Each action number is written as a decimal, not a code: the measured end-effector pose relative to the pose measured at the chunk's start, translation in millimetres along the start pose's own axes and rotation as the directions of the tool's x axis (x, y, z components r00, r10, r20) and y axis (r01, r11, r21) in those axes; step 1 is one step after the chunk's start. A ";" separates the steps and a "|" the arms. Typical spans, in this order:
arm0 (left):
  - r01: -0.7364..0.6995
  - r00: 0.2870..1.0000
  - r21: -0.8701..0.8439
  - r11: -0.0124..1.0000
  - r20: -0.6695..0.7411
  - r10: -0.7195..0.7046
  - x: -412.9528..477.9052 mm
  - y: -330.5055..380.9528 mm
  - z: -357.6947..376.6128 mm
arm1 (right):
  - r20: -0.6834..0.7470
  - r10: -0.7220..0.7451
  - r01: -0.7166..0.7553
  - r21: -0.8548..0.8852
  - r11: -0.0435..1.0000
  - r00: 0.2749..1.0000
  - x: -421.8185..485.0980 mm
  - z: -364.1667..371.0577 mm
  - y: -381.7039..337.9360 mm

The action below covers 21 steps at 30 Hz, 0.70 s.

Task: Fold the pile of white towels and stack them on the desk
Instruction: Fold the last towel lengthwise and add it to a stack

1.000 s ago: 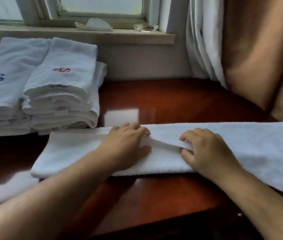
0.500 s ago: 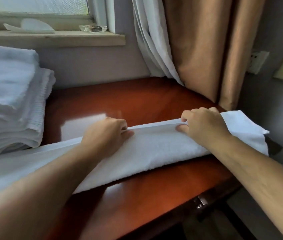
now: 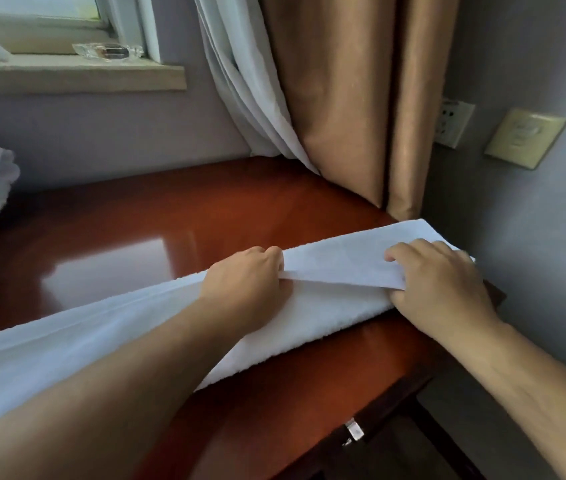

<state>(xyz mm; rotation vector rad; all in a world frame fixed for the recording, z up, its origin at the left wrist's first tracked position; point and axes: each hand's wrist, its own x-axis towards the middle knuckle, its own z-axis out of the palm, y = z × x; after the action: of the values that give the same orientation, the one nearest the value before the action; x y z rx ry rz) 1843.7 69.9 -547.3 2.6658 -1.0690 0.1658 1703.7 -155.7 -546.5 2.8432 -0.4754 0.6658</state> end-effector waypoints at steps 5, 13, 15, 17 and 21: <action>-0.065 0.997 -0.011 0.998 -0.032 0.065 28.6 25.5 7.9 | 0.021 0.119 -0.116 -0.100 0.988 0.993 10.0 -4.0 44.9; -0.011 0.999 0.021 1.000 -0.040 0.012 44.7 18.8 19.1 | 0.092 0.257 -0.237 -0.187 0.953 0.962 40.8 -12.4 78.8; 0.003 1.000 0.038 0.999 -0.024 -0.002 47.9 20.4 19.7 | 0.121 0.280 -0.247 -0.229 0.941 0.952 50.0 -12.1 81.9; 0.015 1.000 0.046 0.999 -0.021 -0.015 48.6 20.4 21.3 | 0.159 0.304 -0.256 -0.262 0.930 0.939 59.5 -9.7 86.8; 0.030 0.999 0.047 0.998 -0.046 -0.028 45.5 20.7 22.8 | 0.031 0.317 -0.298 -0.268 0.916 0.948 78.6 2.4 103.3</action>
<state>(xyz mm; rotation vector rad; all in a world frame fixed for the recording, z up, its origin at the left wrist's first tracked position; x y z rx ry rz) 1862.4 19.0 -555.8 2.7049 -1.0252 0.2477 1735.5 -273.4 -501.9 2.5726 -0.9630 0.5021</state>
